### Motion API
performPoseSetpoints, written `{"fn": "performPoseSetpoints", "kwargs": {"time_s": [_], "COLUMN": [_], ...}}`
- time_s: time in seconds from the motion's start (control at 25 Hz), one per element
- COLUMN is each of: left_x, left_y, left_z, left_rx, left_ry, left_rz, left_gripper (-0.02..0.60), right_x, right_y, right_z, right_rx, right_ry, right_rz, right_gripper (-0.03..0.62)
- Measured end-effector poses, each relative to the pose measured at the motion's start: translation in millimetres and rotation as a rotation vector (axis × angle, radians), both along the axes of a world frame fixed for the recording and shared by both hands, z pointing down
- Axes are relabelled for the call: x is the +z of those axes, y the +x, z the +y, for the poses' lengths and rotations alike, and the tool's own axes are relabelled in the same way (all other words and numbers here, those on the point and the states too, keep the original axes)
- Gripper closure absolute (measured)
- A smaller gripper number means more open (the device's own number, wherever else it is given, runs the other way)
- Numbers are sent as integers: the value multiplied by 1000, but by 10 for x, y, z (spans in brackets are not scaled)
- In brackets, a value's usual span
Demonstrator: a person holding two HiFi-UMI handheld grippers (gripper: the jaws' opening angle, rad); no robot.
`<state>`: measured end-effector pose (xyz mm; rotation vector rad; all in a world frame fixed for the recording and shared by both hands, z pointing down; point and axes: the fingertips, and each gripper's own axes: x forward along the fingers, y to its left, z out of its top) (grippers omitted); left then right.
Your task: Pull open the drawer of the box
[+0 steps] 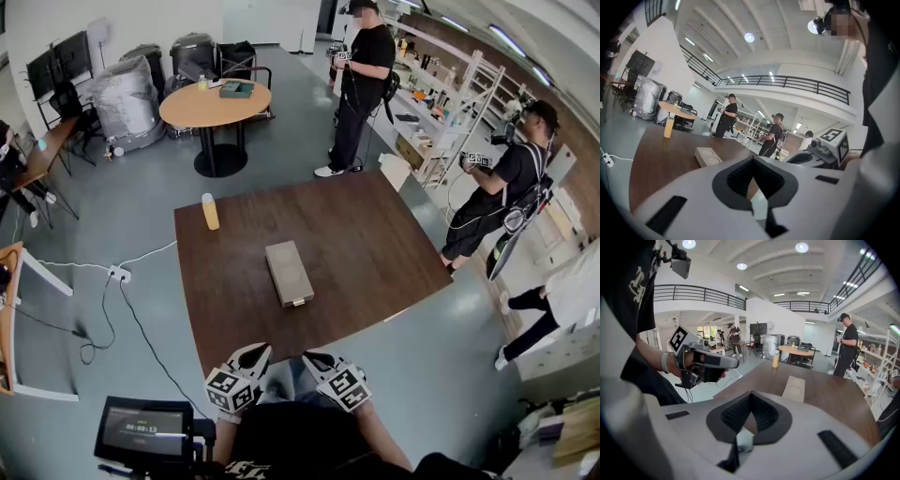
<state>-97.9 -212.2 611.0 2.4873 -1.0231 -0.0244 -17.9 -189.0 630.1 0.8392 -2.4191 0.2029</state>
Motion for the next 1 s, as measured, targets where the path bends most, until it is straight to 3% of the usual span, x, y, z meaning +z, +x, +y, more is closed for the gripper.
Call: {"fn": "performPoseSetpoints", "kwargs": {"time_s": [1.0], "left_x": [-12], "left_y": [-67], "left_z": [-9], "left_rx": [-30], "left_ry": [-23], "left_rz": [-3], "left_gripper": [577], "right_x": [-21], "right_y": [-47], "right_z": [1], "right_rx": [-32], "right_ry": [-28], "right_rz": [10], "right_gripper": [606]}}
